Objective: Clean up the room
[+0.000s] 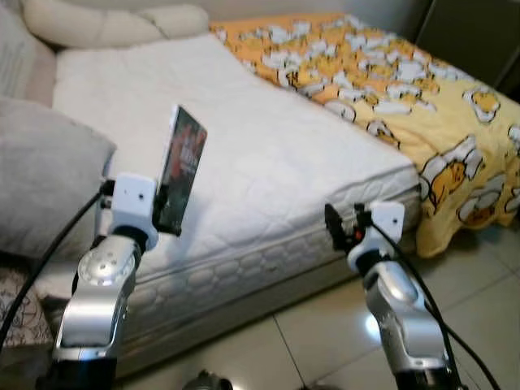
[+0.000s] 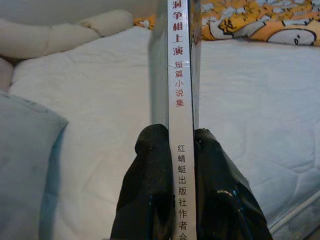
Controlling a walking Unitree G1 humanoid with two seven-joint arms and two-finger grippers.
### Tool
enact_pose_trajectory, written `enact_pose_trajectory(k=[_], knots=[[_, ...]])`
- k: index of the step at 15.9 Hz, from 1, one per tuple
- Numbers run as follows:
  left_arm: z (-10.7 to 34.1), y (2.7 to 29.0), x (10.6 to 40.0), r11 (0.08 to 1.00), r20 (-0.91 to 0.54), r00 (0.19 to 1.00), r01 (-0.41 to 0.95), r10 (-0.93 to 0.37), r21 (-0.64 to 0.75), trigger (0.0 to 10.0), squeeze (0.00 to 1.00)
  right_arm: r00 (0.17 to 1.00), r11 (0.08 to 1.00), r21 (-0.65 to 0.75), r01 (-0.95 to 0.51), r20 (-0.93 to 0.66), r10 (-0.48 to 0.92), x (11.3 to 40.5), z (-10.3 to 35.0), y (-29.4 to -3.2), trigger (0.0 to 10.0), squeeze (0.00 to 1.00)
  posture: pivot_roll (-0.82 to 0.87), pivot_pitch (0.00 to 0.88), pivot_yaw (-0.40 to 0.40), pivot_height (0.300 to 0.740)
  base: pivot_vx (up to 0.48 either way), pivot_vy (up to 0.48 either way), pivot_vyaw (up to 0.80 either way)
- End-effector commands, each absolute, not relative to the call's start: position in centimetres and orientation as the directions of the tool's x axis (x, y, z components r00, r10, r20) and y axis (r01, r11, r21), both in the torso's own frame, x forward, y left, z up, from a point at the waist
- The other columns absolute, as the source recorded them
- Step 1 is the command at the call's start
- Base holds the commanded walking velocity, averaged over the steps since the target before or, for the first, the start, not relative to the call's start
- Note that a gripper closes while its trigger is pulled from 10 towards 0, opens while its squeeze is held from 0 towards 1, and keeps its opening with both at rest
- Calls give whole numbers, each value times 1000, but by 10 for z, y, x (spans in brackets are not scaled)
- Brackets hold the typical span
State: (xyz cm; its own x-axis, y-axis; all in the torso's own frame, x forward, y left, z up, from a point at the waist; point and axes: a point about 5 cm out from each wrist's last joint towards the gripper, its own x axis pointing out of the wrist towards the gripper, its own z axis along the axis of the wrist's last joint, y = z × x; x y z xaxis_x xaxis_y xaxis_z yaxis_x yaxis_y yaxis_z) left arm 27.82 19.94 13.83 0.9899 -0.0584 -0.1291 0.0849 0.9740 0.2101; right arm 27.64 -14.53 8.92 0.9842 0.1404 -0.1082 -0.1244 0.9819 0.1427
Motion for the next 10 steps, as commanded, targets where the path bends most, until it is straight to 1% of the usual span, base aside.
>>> enact_pose_trajectory(k=[1,10], knots=[[151,196,285,971,-69,995,83,-70,222,10000,0,988,983,142,-113,-91,126,278,91,-148,10000,0,-91,0,-9,740,0,0,0],[152,192,285,972,-58,994,99,-89,211,10000,0,986,983,133,-127,-89,139,282,91,-149,10000,0,-88,0,-19,740,0,0,0]])
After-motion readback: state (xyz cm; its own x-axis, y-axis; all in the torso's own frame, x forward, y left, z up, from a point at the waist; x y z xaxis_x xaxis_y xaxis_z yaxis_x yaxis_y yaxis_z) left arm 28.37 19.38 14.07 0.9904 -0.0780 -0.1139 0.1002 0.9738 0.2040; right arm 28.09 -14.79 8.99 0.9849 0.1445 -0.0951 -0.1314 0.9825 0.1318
